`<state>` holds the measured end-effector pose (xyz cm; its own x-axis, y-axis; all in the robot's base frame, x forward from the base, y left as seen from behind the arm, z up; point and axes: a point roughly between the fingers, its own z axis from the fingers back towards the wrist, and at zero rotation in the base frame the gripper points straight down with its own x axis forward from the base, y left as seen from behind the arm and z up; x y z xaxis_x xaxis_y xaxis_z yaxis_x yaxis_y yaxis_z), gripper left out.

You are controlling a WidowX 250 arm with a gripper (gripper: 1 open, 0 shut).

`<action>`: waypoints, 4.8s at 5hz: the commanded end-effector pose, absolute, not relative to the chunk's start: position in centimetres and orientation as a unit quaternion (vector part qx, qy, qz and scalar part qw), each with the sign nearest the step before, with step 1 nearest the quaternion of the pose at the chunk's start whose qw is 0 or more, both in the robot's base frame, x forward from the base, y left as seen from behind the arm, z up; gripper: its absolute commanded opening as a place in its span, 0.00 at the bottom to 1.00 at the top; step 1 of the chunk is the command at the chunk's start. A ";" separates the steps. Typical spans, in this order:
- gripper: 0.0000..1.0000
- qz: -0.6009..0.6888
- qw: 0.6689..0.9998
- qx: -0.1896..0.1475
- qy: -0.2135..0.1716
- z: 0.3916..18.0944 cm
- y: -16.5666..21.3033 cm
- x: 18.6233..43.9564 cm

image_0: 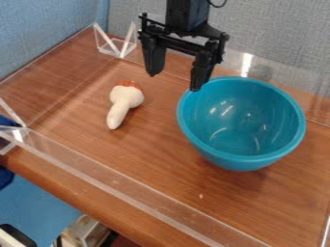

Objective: Put the mushroom in the blue bowl

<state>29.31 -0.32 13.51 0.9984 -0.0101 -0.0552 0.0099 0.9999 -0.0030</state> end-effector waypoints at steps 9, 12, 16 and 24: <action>1.00 0.149 0.989 0.014 0.024 7.3 11.7 30.4; 1.00 0.155 0.987 0.023 0.023 5.4 11.6 31.7; 0.00 0.150 0.988 0.035 0.029 4.1 12.0 33.3; 0.00 0.134 0.991 0.012 0.010 9.2 10.7 33.2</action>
<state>32.55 10.88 6.97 0.9576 0.2754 -0.0849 -0.2743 0.9613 0.0249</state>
